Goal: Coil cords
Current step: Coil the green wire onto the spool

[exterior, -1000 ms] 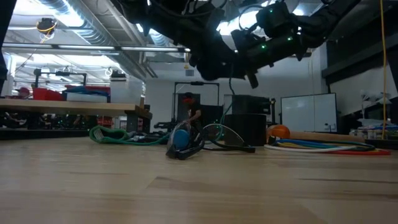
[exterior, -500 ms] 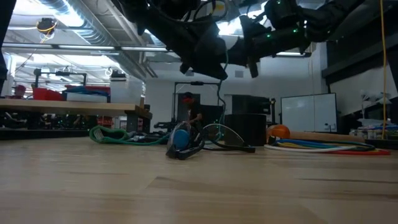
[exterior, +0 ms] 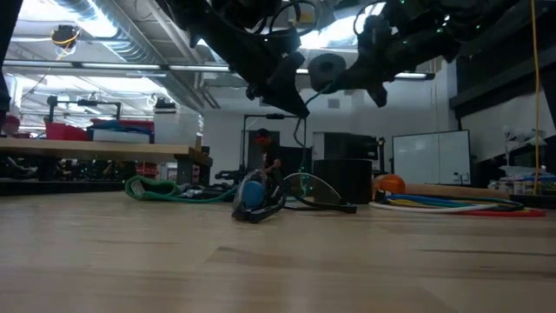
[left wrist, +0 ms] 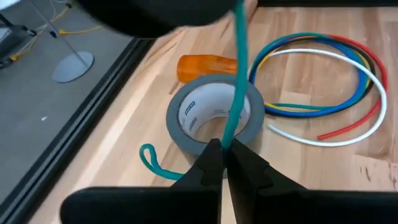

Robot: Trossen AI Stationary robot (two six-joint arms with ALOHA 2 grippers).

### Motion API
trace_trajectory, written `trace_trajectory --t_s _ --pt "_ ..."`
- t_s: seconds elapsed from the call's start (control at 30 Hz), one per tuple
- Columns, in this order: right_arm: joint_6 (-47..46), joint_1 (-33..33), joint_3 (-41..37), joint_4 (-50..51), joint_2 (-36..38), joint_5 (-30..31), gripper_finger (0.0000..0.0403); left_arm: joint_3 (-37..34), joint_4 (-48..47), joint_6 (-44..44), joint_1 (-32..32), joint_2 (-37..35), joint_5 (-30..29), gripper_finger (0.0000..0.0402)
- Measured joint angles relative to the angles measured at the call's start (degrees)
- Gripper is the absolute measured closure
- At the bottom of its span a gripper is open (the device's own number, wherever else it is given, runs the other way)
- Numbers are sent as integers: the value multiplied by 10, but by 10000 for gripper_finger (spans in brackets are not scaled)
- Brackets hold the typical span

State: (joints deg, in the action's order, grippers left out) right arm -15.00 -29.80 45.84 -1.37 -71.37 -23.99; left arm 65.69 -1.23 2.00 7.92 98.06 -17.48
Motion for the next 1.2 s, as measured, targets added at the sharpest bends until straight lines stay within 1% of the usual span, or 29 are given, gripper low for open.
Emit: trace_trajectory --t_s 0.1,0.17,0.27,0.37,0.6,0.77,1.03,1.1,1.2 --pt "3 0 0 32 17 -24 402 0 1 13 0 0 -10 401" --pt "3 0 0 34 26 -41 402 0 5 24 0 0 -10 400" --pt "3 0 0 25 41 -65 402 0 15 30 0 0 -10 386" --pt "3 0 0 23 56 -70 402 0 20 30 0 0 -11 368" --pt "3 0 0 12 91 -72 402 -1 39 31 0 0 -13 326" --pt "3 1 0 12 116 -70 402 -1 43 56 -4 0 -13 298" --pt "19 1 0 10 149 -52 402 -1 107 56 -17 1 -9 270" --pt "19 1 0 9 151 -51 402 -1 131 55 -20 4 -1 267" --pt "19 2 0 -6 151 -51 402 -1 176 56 -23 18 43 265"
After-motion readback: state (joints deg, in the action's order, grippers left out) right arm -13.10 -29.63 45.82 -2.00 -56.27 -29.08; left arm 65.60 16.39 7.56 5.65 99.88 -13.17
